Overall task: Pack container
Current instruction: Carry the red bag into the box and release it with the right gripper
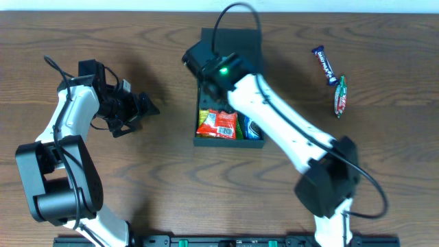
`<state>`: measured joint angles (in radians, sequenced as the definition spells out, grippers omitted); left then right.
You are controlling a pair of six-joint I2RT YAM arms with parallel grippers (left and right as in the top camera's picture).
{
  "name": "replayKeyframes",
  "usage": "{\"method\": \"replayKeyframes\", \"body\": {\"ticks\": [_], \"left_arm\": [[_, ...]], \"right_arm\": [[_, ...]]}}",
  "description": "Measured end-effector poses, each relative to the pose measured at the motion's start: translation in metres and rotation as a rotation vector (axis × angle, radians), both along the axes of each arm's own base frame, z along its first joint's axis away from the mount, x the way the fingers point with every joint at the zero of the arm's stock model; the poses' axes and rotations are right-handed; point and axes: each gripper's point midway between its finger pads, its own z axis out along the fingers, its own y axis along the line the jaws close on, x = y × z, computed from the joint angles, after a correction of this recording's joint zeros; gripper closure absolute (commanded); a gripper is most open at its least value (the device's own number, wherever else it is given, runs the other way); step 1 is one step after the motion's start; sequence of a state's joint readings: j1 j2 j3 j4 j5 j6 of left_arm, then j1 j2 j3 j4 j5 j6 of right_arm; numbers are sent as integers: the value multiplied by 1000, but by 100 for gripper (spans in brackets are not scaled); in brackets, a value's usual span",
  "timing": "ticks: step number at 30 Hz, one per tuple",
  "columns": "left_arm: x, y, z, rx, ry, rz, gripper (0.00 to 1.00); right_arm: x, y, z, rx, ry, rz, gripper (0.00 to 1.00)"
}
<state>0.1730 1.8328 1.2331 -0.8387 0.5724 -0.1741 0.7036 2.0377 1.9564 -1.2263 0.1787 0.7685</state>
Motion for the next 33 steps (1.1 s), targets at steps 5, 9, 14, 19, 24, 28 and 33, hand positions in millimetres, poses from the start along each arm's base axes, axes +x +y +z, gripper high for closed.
{"method": "replayKeyframes", "body": {"ticks": [5,9,14,19,24,28,33], "left_arm": [[1,0,0,0,-3,0,5],[1,0,0,1,-3,0,5],[1,0,0,1,-5,0,5],[1,0,0,1,-5,0,5],[1,0,0,1,-4,0,5],[1,0,0,1,-5,0,5],[1,0,0,1,-4,0,5]], "right_arm": [[23,-18,32,6,-122,23,99],[26,-14,-6,-12,-97,86,99],[23,0,-59,26,-62,169,99],[27,15,-67,85,-93,232,99],[27,25,-71,128,-103,282,99],[25,28,-73,141,-98,308,99],[23,26,-65,130,-87,349,99]]}}
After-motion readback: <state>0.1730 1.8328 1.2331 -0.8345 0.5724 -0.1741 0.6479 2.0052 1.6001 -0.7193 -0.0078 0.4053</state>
